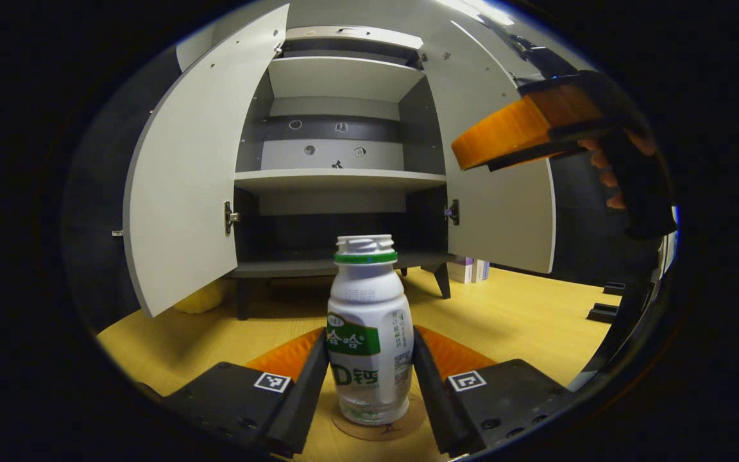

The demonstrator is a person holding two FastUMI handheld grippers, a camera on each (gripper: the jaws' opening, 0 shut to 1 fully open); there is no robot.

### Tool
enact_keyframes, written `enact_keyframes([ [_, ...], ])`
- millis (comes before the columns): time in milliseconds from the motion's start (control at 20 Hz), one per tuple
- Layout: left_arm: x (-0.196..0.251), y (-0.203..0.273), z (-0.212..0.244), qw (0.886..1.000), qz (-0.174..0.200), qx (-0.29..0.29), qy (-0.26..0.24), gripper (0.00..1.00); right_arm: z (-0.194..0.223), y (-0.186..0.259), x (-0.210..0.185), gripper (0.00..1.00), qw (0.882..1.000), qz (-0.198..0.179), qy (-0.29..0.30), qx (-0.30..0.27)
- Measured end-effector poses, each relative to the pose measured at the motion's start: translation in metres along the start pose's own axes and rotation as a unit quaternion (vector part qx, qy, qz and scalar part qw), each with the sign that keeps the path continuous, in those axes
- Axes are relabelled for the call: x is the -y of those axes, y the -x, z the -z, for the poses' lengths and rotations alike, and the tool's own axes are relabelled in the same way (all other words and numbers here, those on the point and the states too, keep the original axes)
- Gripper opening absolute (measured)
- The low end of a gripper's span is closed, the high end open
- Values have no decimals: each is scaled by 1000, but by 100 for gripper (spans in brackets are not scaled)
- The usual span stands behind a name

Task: Grasp the bottle in the cabinet with the left hand and place it on the coaster, then close the right door with the right hand and the left door with the left hand.

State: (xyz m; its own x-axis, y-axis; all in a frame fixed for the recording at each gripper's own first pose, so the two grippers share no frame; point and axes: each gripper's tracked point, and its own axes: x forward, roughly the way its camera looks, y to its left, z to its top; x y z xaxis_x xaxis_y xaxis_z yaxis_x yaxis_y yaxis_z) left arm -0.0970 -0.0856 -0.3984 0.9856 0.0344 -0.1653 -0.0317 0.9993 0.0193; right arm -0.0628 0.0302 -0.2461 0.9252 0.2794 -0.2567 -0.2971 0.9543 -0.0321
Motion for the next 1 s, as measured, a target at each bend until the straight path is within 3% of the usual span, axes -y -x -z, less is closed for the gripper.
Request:
enact_keyframes([
  [350, -9, -6, -5, 999, -31, -3, 15, 80, 0, -7, 7, 98, 1000, -3, -1, -5],
  [400, -10, -8, -9, 999, -31, -2, 22, 91, -3, -7, 7, 98, 1000, -4, -1, -4],
  [550, -12, -10, -39, 999, -25, 4, 36, 95, -23, -5, 11, 98, 1000, -2, -1, 6],
  [700, -10, -10, -92, 999, -9, 21, 30, 95, -53, -2, 19, 98, 1000, 8, 0, 16],
  [1000, -20, -11, -245, 996, 52, 75, -5, 95, -146, 21, 48, 98, 993, 88, -27, 77],
])
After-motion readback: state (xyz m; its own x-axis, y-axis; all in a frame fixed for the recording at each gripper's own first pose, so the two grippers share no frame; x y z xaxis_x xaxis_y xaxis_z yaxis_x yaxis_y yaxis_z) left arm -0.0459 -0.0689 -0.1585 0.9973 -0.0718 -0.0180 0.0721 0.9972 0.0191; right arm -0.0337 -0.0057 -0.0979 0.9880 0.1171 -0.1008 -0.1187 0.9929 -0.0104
